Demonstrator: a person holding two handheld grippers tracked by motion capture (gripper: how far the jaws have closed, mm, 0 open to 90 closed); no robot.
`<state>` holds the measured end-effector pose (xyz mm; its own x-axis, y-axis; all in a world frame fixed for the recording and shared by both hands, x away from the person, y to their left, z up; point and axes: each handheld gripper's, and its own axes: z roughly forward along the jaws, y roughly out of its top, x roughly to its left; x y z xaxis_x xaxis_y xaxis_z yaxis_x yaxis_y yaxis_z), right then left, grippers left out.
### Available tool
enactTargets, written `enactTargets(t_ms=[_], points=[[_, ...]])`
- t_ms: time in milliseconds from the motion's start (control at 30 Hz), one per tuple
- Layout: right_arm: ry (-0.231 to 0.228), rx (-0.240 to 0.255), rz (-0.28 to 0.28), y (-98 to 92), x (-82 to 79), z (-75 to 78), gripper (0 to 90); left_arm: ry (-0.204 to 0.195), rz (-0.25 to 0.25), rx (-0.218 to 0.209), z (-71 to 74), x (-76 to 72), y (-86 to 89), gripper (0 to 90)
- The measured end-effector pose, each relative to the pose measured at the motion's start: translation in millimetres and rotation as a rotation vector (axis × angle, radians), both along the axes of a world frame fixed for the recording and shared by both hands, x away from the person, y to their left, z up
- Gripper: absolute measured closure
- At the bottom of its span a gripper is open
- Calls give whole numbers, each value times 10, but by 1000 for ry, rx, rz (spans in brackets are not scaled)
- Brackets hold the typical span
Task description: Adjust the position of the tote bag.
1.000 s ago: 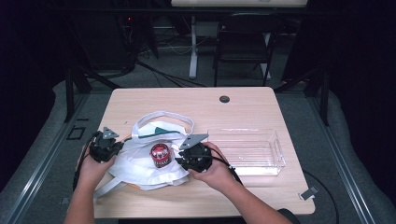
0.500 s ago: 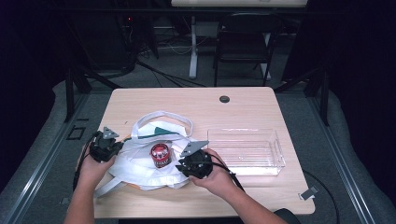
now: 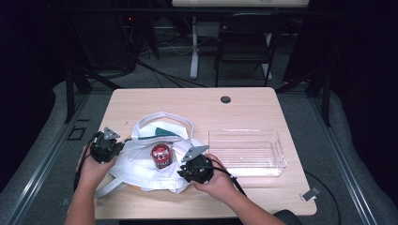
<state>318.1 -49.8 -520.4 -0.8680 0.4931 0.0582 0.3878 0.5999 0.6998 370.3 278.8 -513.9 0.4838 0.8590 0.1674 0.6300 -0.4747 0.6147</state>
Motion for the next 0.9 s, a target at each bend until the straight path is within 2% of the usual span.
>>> enactTargets(t_ms=[233,533,667,900], points=[[7,-13,2,5,-11,-57,752,1,2,-3,5,-3,6,880],[1,25,-5,-23,-20,-26,717,5,2,-15,34,-10,41,858],[-3,24,-1,-29,-21,-22,708,1,3,-36,47,-14,55,832],[-4,45,-13,-44,-24,6,678,-18,11,-101,126,-37,95,744]])
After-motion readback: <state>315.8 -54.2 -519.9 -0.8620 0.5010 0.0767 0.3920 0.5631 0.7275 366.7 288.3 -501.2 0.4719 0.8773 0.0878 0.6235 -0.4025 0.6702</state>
